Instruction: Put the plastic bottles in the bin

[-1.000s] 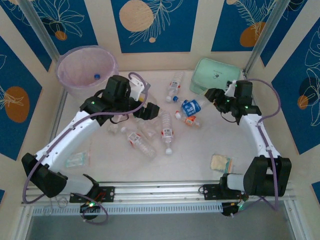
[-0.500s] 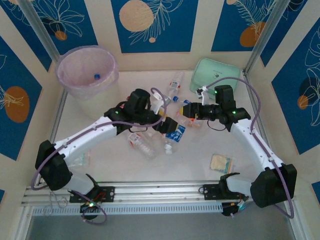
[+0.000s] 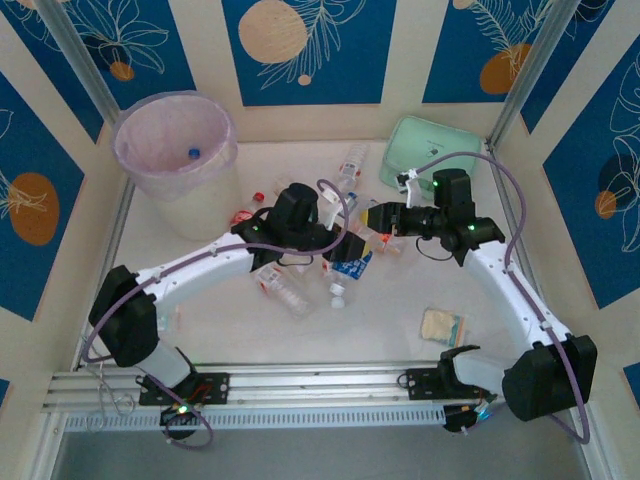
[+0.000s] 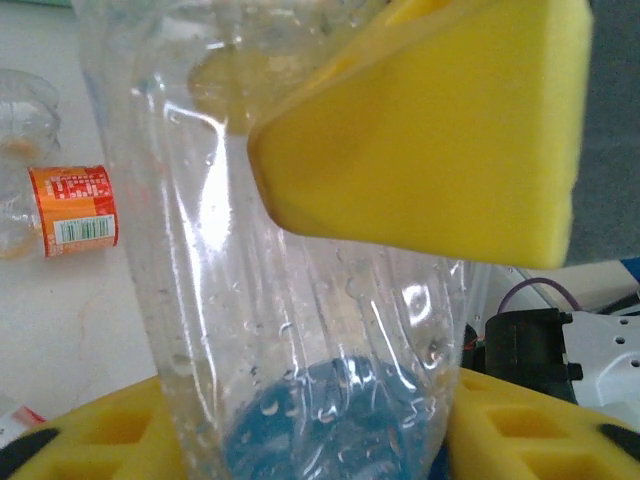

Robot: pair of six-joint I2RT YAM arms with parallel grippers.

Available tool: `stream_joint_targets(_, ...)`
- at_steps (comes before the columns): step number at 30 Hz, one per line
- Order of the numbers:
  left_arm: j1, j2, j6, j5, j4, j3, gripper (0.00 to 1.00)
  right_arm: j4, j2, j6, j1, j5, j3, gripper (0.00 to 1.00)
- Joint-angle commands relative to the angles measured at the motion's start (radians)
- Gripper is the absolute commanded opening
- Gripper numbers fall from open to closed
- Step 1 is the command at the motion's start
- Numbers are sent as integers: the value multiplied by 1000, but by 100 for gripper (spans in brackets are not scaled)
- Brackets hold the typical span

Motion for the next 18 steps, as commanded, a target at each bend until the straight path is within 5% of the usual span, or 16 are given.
stream_joint_targets(1,-14,21,7,2,13,35,46,-15,-29,15,6,-30,2,18)
stream_joint_targets(8,-8,-14,74,-109,-91,62,43,-121,-81,9,-64,57,-2,92)
stream_joint_targets(10,-1,-20,108,-141,-138,97,40,-130,-126,30,-103,64,-17,100)
stream_joint_targets(15,35,-47,225,-214,-322,253,36,-142,-200,89,-190,39,-41,99)
stream_joint_targets(18,93,-62,284,-265,-445,367,25,-157,-224,98,-196,74,-62,99)
